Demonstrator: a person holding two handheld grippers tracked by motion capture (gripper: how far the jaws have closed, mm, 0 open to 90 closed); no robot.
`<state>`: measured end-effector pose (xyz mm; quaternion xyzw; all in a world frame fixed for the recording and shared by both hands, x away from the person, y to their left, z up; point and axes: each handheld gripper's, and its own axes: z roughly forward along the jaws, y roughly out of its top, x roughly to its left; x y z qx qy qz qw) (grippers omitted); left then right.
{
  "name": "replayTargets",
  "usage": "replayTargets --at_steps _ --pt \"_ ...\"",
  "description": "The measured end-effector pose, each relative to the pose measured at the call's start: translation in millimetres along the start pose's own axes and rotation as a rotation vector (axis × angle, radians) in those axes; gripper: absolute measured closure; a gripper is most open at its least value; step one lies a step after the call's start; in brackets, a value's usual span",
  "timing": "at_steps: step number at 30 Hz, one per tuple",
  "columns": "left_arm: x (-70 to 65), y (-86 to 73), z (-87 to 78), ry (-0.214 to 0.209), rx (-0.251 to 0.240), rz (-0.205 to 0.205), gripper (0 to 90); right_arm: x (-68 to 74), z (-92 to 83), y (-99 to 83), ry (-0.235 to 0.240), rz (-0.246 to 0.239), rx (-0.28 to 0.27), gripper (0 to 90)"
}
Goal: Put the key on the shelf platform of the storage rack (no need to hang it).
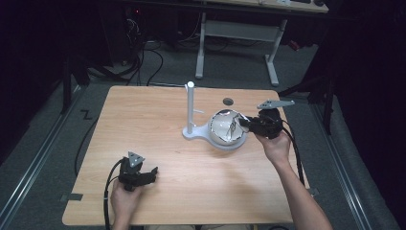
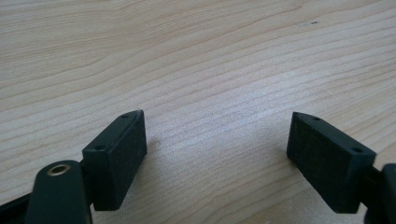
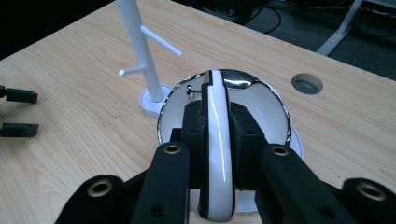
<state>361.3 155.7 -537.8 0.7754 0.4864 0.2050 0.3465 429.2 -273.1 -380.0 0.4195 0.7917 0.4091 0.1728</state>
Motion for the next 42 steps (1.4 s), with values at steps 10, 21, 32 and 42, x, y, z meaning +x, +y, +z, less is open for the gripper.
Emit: replayTargets --at_steps 10,21,32,42 --pt "0.0 0.0 0.0 0.0 0.0 0.0 20.3 0.4 12.7 -1.2 -0.001 0.0 0.024 79.0" --pt "0.0 0.0 0.0 0.0 0.0 0.001 20.2 -1.2 26.1 -3.0 0.002 0.013 0.044 78.9" --pt "0.0 0.0 0.0 0.0 0.0 0.001 20.2 -3.5 41.3 -6.1 0.01 0.027 0.058 78.8" --pt "-0.1 0.0 0.0 0.0 0.001 0.001 20.2 -5.3 61.7 -11.2 0.011 0.024 0.102 78.6"
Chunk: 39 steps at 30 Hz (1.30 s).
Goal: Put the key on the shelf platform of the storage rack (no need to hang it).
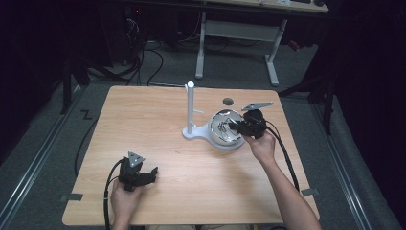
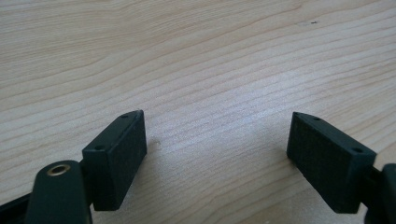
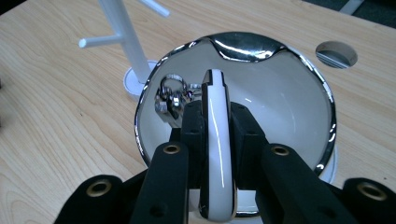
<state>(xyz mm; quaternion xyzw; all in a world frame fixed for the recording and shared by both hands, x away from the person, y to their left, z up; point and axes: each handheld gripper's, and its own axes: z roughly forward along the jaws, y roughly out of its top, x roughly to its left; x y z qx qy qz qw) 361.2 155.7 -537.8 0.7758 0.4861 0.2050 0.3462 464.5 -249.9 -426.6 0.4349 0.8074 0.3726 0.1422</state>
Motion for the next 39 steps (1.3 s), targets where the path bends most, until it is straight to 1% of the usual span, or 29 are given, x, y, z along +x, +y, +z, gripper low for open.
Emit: replayTargets --at_steps 3,5,9,10,12,14,15,22,23,24,25,26,31,32,34,37,39 --pt "0.0 0.0 0.0 0.0 0.0 0.0 20.2 -0.5 3.8 -0.8 -0.001 0.0 0.008 78.6" --pt "0.0 0.0 0.0 0.0 0.0 0.0 20.2 -0.2 7.7 -1.4 0.005 0.01 0.015 78.5" --pt "0.0 0.0 0.0 0.0 0.0 0.001 20.1 -1.0 16.9 -2.0 -0.003 0.012 0.03 78.3" --pt "-0.1 0.0 0.0 0.0 0.0 0.001 20.1 -2.6 21.0 -3.2 -0.006 0.026 0.037 78.3" --pt "-0.1 0.0 0.0 0.001 0.0 0.001 20.1 -4.3 24.4 -4.5 -0.012 0.03 0.046 78.3" --pt "-0.1 0.0 0.0 0.001 0.0 0.001 20.1 -4.7 25.9 -5.0 -0.011 0.036 0.048 78.3" --pt "-0.1 0.0 0.0 0.001 0.0 0.0 20.1 -4.9 28.2 -5.2 -0.021 0.042 0.054 78.0" --pt "-0.1 0.0 0.0 0.001 0.0 0.001 20.1 -5.0 29.2 -5.9 -0.031 0.044 0.059 77.0" --pt "-0.1 0.0 0.0 0.001 0.0 0.001 20.1 -5.2 29.2 -6.2 -0.032 0.039 0.062 75.3" --pt "-0.1 0.0 0.0 0.001 0.0 0.001 20.1 -4.7 29.1 -6.7 -0.035 0.039 0.077 72.9" --pt "-0.1 0.0 0.0 0.001 0.0 0.001 20.1 -4.7 29.1 -6.7 -0.035 0.039 0.077 72.9" --pt "-0.1 0.0 0.0 0.001 0.0 0.001 20.1 -5.2 28.1 -7.1 -0.04 0.032 0.079 70.6" --pt "-0.1 0.0 0.0 0.001 0.001 0.001 20.1 -5.4 24.0 -6.7 -0.044 0.043 0.068 63.4" --pt "-0.2 0.0 0.0 0.001 0.0 0.001 20.1 -4.7 22.2 -6.5 -0.047 0.043 0.063 58.4" --pt "-0.1 0.0 0.0 0.001 0.001 0.001 20.1 -4.3 20.8 -6.2 -0.05 0.043 0.064 57.0" --pt "-0.2 0.0 0.0 0.001 0.0 0.001 20.1 -3.2 14.6 -5.6 -0.065 0.031 0.04 52.3" --pt "-0.2 0.0 0.0 0.001 0.0 0.001 20.1 -1.9 11.2 -6.1 -0.072 0.027 0.035 51.1"
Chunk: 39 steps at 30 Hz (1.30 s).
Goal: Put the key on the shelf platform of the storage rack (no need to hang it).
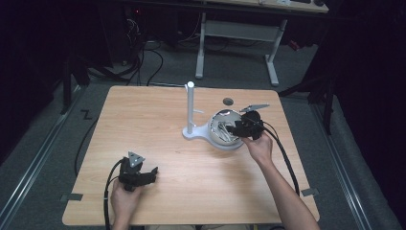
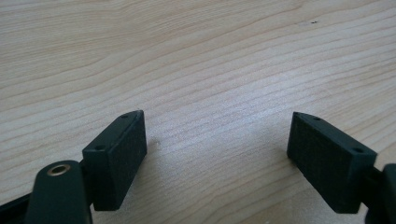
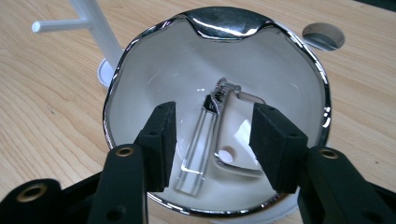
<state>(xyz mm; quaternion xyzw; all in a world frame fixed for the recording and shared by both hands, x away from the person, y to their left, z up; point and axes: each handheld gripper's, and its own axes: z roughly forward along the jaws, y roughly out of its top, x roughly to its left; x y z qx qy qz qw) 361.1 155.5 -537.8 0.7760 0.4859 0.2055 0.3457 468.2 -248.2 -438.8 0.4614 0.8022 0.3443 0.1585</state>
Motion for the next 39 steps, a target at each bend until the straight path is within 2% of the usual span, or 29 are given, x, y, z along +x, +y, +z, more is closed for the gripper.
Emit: replayTargets --at_steps 2,4,8,13,19,23,27,28,31,39 --pt "0.0 0.0 -0.1 -0.001 0.001 0.0 20.1 0.6 -1.8 -0.9 -0.004 -0.001 -0.009 50.8" --pt "0.0 0.0 -0.1 0.0 0.001 0.001 20.1 1.0 -6.5 -4.2 -0.037 -0.008 -0.03 49.2" --pt "0.0 0.0 -0.1 -0.001 0.001 0.001 20.0 -2.0 -13.6 -6.6 -0.035 -0.012 -0.031 47.7" --pt "0.0 0.0 -0.1 0.0 0.001 0.001 20.1 -5.9 -29.2 -10.4 -0.023 0.019 -0.076 45.9" --pt "0.0 0.0 -0.1 0.0 0.001 0.001 20.1 -13.1 -39.2 -17.7 -0.027 0.041 -0.079 45.7" --pt "0.0 0.0 -0.1 0.0 0.001 0.001 20.0 -16.7 -50.5 -20.2 -0.027 0.056 -0.099 45.5" --pt "0.0 0.1 -0.1 0.0 0.001 0.001 20.0 -19.5 -58.8 -23.4 -0.034 0.059 -0.112 45.5" --pt "0.0 0.1 -0.1 0.0 0.001 0.001 20.1 -21.8 -62.3 -28.2 -0.036 0.076 -0.129 45.5" --pt "0.0 0.0 -0.1 0.0 0.001 0.001 20.1 -25.5 -66.1 -35.0 -0.047 0.08 -0.119 45.5" --pt "0.0 0.1 -0.1 -0.001 0.001 0.001 20.0 -28.4 -85.7 -39.4 -0.066 0.096 -0.147 45.5"
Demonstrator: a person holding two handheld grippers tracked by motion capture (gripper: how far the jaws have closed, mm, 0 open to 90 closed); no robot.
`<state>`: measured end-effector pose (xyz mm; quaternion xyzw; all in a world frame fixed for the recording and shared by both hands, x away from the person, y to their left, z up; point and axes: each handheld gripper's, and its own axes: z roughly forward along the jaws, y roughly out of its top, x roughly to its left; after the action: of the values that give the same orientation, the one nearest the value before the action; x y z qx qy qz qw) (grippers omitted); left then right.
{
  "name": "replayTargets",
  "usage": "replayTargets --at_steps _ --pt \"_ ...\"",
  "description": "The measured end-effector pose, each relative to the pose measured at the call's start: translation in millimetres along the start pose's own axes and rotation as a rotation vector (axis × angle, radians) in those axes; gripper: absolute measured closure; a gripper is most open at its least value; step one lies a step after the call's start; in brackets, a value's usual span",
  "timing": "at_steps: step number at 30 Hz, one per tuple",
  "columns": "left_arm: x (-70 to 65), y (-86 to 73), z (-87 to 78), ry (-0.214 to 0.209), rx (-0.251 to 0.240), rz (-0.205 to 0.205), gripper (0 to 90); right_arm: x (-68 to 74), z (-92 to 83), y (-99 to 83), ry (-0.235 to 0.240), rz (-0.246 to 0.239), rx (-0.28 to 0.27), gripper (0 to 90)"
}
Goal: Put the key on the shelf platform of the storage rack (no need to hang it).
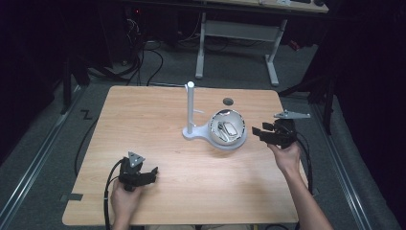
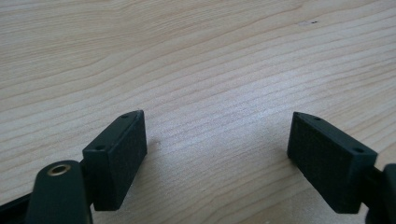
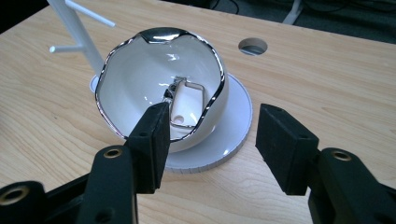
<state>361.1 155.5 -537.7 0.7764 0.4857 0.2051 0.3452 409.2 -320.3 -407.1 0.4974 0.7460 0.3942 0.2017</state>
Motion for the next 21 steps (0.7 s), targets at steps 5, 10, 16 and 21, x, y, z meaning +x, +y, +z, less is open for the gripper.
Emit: replayTargets --at_steps 5,10,16,21 --pt "0.0 0.0 0.0 0.0 0.0 0.0 20.0 -4.6 -8.5 -7.7 -0.01 0.02 -0.005 45.5" --pt "0.0 0.0 0.0 0.0 0.0 0.0 19.9 -11.7 -16.4 -20.6 -0.016 0.049 -0.019 45.6" --pt "0.0 0.0 0.0 0.0 0.001 0.001 19.9 -19.7 -25.1 -34.8 -0.017 0.084 -0.031 45.6" --pt "-0.1 0.0 0.0 0.001 0.001 0.0 19.9 -22.4 -29.4 -45.4 -0.014 0.097 -0.036 45.6"
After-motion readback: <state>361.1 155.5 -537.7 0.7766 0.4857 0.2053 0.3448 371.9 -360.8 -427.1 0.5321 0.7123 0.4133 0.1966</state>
